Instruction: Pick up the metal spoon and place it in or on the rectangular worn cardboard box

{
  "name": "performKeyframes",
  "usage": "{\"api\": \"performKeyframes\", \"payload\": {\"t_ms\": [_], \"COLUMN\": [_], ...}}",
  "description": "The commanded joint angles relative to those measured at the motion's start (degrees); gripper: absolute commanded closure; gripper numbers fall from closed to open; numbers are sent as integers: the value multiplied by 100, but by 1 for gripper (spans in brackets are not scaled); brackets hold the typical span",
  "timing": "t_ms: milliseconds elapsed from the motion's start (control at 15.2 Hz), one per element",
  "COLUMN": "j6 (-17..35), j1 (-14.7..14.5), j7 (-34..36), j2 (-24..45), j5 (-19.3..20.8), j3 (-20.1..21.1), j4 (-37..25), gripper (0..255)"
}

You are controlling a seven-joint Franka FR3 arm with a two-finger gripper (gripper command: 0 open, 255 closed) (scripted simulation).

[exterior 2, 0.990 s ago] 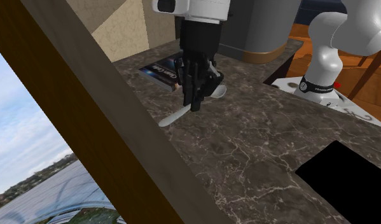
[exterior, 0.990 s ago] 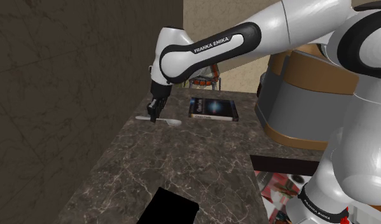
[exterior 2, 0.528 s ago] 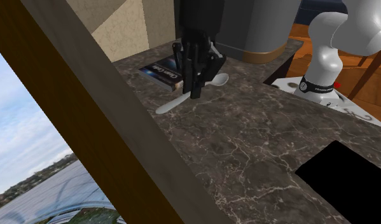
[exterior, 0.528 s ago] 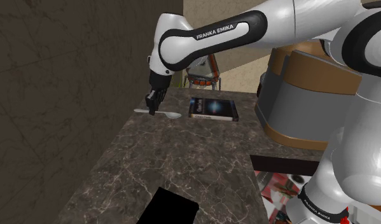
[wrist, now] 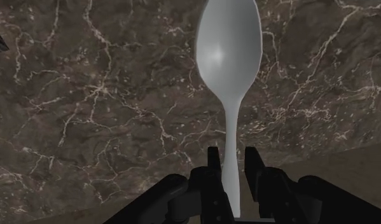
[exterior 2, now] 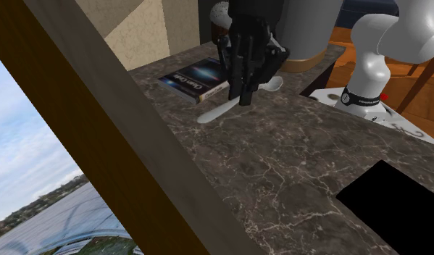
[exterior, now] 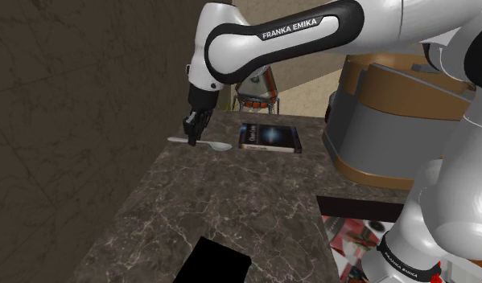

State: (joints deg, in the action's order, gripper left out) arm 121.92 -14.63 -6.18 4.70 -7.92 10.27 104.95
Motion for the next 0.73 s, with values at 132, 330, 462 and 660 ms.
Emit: {"api": "performKeyframes", "payload": {"t_ms": [132,330,462,660], "j6": [132,217,260,307], "j1": [-217,-382,-492,-657], "j7": [415,745,975,1335], "j2": [-477,-801,-995,-1255], "j5": [1,-6,-13,-24], "j3": [194,364,488,689], "j4": [551,913,1120,1379], "gripper": [255,255,255,255]}}
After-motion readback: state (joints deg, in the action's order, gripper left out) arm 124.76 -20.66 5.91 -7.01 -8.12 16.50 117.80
